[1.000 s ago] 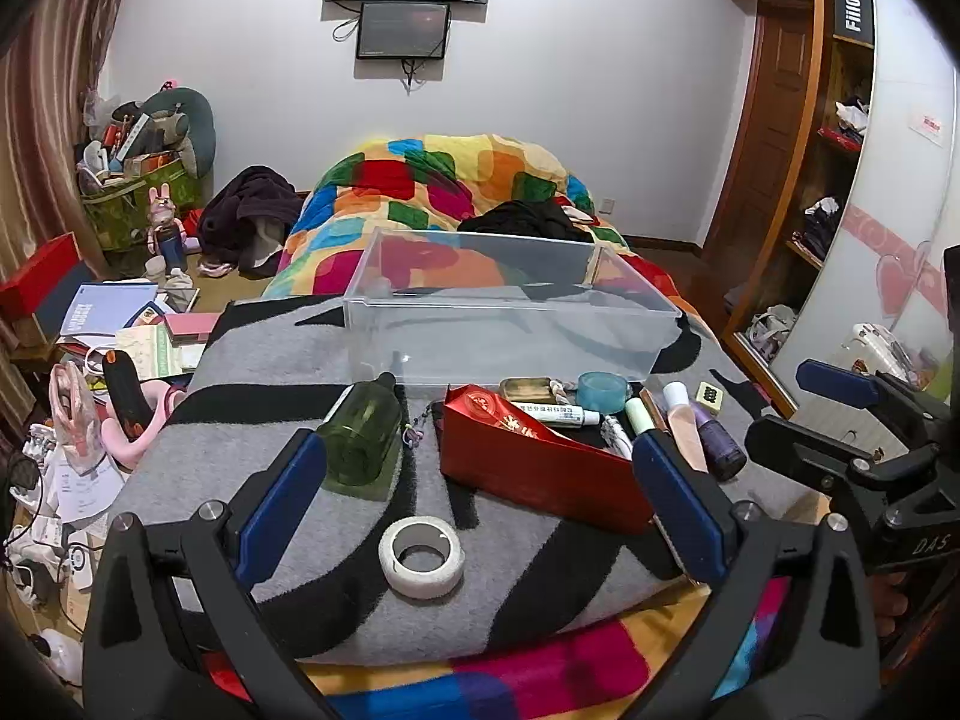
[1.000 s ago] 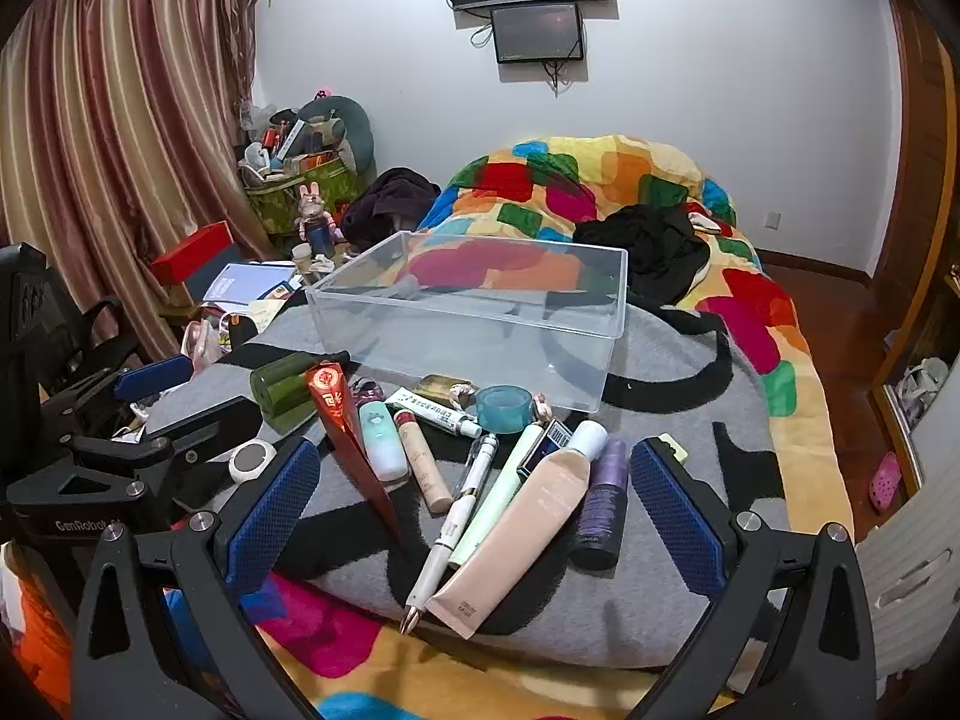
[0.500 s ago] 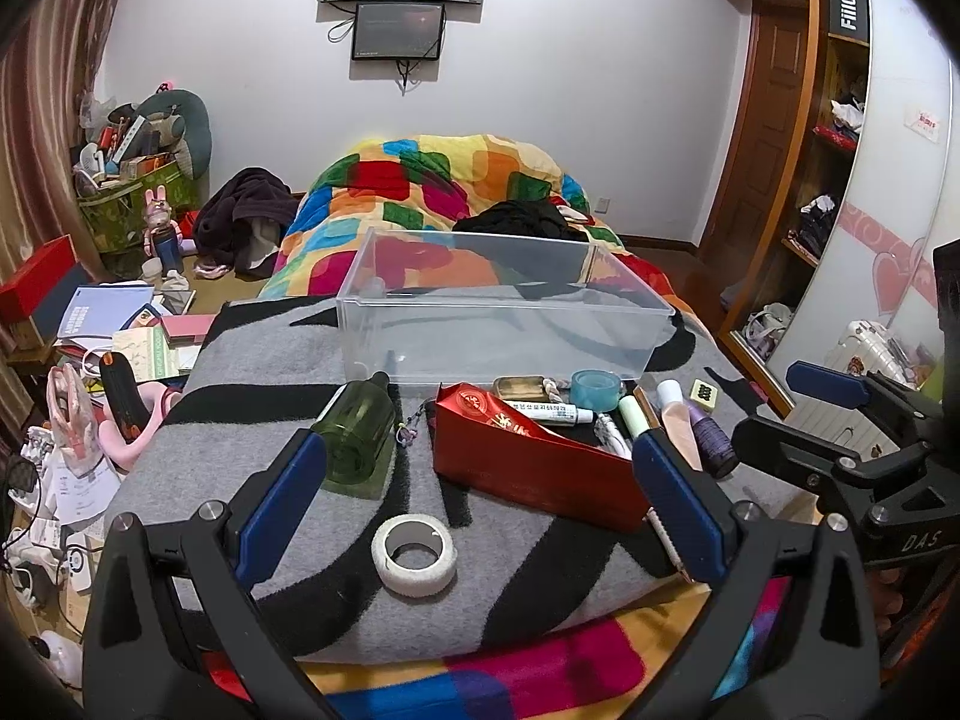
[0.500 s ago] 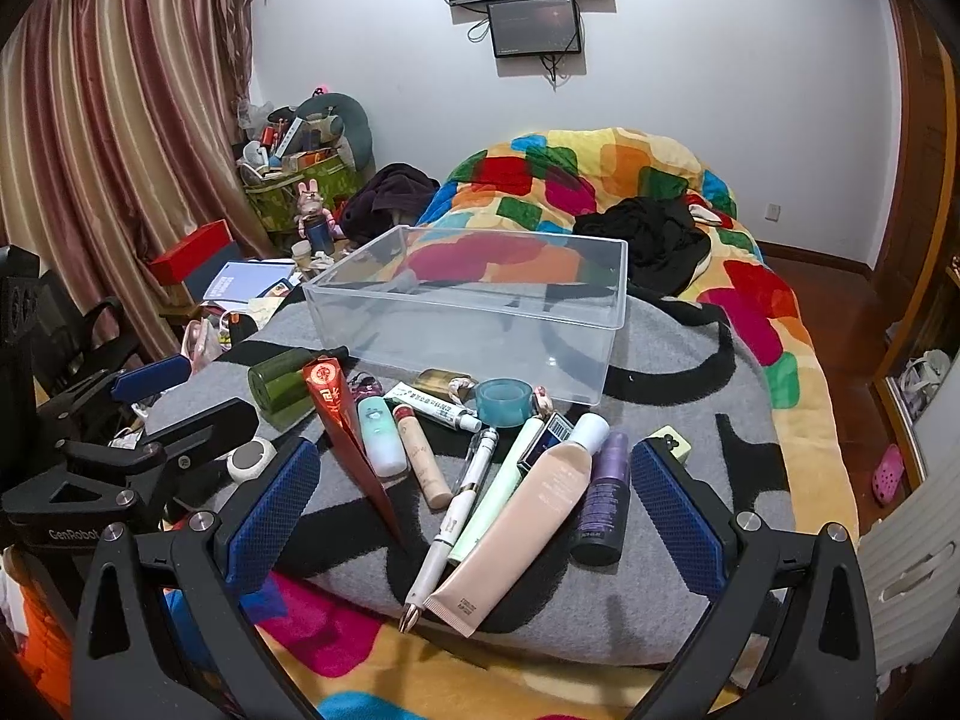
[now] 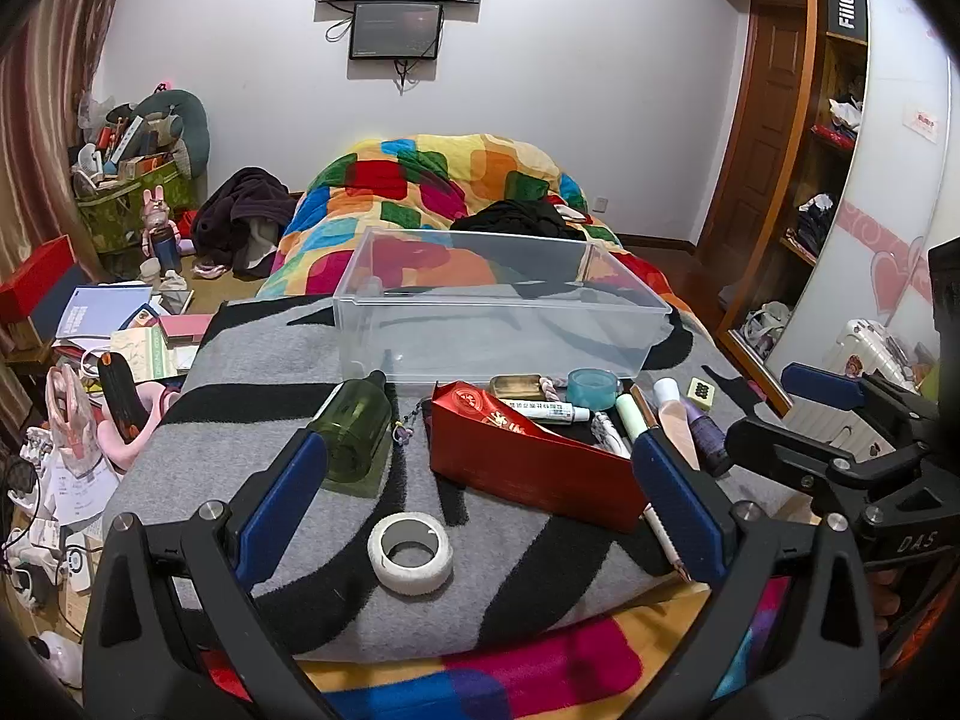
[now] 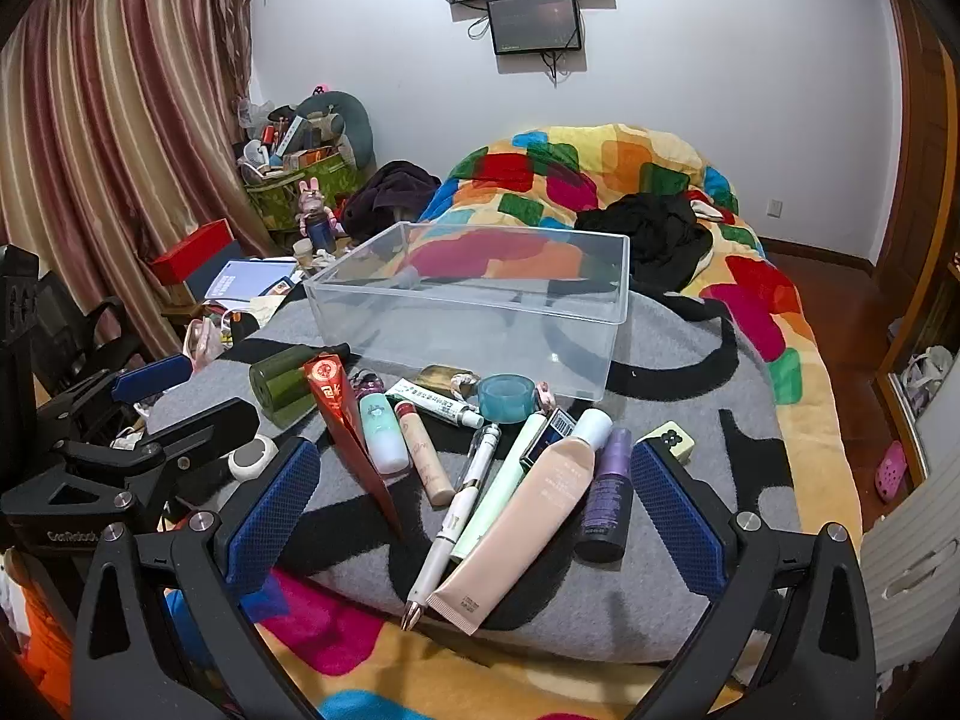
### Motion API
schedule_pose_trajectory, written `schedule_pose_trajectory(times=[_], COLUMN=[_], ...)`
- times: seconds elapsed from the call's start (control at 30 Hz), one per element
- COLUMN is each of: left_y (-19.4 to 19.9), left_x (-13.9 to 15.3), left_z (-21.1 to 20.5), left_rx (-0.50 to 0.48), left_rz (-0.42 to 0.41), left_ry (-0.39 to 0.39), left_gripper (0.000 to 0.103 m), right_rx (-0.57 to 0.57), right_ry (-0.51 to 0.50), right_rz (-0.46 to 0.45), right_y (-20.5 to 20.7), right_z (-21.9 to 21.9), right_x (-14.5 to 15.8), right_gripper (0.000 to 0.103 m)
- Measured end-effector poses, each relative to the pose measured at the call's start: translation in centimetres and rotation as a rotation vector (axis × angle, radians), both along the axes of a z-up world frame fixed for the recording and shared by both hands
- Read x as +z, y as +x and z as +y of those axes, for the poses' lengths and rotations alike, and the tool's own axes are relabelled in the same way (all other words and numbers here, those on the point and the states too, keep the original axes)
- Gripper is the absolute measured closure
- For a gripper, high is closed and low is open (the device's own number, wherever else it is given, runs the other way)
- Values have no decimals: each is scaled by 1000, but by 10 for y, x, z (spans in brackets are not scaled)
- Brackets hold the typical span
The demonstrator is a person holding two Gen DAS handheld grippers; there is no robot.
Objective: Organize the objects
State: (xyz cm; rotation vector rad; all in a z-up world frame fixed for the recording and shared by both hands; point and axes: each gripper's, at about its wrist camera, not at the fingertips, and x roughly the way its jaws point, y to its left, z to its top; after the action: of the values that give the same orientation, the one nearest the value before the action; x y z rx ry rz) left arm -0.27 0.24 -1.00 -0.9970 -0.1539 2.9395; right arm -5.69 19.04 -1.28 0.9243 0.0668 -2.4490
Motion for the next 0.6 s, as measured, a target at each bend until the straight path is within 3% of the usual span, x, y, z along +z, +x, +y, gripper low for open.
schedule_pose_trajectory(times=[0.6], left_y=[-1], left_x=[-2], left_z=[6], left_rx=[-11], left_rz=[-3], left_ry=[0], left_gripper=[0], right_rx=[2], right_ry=[-10], right_rz=[-15], right_y=[0], right_z=[0], right_x=[-5], right_gripper=[0])
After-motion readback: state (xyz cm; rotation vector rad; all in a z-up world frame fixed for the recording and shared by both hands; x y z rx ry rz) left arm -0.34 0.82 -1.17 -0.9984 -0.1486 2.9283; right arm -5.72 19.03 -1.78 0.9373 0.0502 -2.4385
